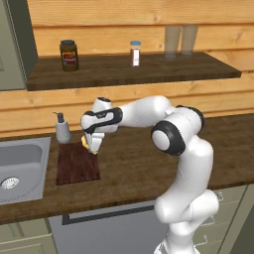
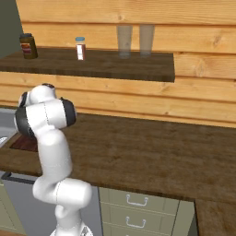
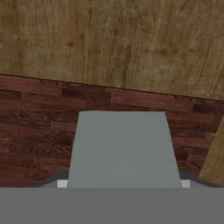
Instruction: Pick up the sponge from the counter and clean the cutting board by briefly scrubbing or pressing down on the cutting board. Once finished, release the sponge.
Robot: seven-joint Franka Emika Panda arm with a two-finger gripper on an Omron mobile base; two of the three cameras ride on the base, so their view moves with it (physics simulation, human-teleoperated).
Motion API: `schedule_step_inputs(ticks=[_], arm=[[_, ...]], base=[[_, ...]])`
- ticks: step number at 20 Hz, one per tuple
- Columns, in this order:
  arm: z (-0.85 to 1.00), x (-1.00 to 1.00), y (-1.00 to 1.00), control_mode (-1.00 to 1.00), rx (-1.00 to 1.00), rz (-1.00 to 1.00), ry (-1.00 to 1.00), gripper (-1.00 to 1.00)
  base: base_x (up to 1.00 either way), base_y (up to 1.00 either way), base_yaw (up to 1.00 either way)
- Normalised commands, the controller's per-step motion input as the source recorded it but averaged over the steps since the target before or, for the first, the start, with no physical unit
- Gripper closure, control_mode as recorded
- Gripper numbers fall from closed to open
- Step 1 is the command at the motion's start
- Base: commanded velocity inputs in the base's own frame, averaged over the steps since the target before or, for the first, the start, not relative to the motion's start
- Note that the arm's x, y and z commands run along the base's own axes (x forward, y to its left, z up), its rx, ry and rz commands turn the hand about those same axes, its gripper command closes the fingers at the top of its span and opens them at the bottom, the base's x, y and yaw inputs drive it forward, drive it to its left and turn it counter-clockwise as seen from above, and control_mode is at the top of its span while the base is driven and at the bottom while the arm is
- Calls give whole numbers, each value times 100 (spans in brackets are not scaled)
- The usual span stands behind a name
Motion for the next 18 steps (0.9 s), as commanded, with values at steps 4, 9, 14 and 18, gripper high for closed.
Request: schedule_step_inputs(ticks=[4,9,14,18], arm=[[-30,3,0,-100,0,-2,-2,100],[-54,7,-7,-100,5,-2,-2,100],[-69,22,0,-100,20,0,-1,100],[-65,39,19,-100,22,0,-1,100]], base=[[0,0,0],[0,0,0],[0,0,0],[0,0,0]])
